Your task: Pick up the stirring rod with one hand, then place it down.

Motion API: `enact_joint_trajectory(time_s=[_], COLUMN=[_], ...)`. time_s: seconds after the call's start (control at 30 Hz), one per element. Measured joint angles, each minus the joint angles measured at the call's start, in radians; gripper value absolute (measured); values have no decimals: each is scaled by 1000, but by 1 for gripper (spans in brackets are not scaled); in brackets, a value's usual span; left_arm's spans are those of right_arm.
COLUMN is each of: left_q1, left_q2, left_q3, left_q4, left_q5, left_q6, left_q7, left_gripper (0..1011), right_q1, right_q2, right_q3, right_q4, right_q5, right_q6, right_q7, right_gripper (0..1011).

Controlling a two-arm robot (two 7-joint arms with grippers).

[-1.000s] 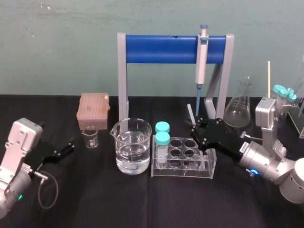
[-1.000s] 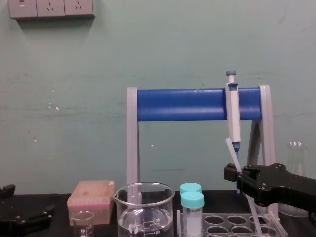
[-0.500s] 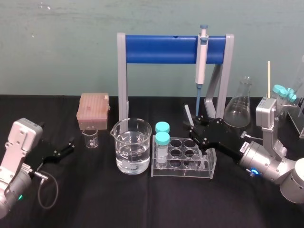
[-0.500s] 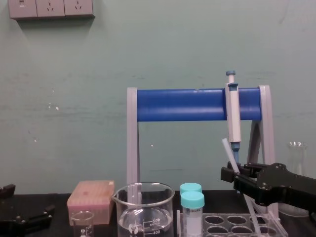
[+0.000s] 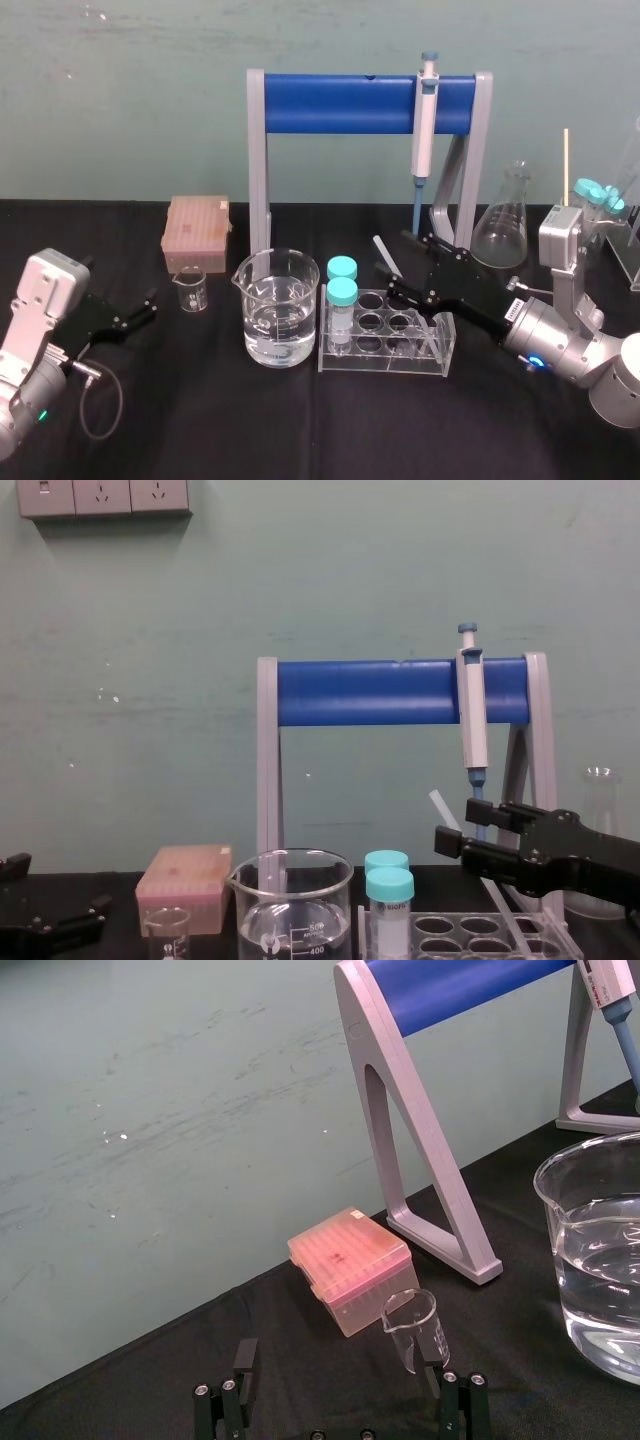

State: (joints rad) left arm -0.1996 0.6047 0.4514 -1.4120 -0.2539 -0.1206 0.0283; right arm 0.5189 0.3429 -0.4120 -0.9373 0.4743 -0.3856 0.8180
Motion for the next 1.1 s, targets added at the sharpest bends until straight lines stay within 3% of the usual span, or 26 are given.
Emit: enact_joint_trajectory(time_s=[0.37, 0.67, 0.8, 0.9, 1.0, 1.1], left_q1=[0, 0, 0, 0, 0, 0], left_q2=[0, 0, 0, 0, 0, 0], left_q3=[0, 0, 0, 0, 0, 0], left_q4=[0, 0, 0, 0, 0, 0], left_q5=[0, 0, 0, 0, 0, 0], left_q6=[0, 0, 0, 0, 0, 0], left_q7=[0, 0, 0, 0, 0, 0], left_gripper=[1000, 1000, 1000, 1000, 1000, 1000], right_q1=[0, -2, 2, 9, 8, -2], right_q2=[0, 3, 5, 5, 5, 4], right_q3=[0, 0, 3, 10, 41, 76], right_q4=[0, -20, -45, -71, -119, -151], right_q5=[0, -11, -30, -58, -122, -171], right_q6=[0, -3, -32, -78, -151, -182], right_q7=[0, -14, -30, -56, -151, -237], right_gripper=[1003, 1003, 1003, 1003, 1003, 1003])
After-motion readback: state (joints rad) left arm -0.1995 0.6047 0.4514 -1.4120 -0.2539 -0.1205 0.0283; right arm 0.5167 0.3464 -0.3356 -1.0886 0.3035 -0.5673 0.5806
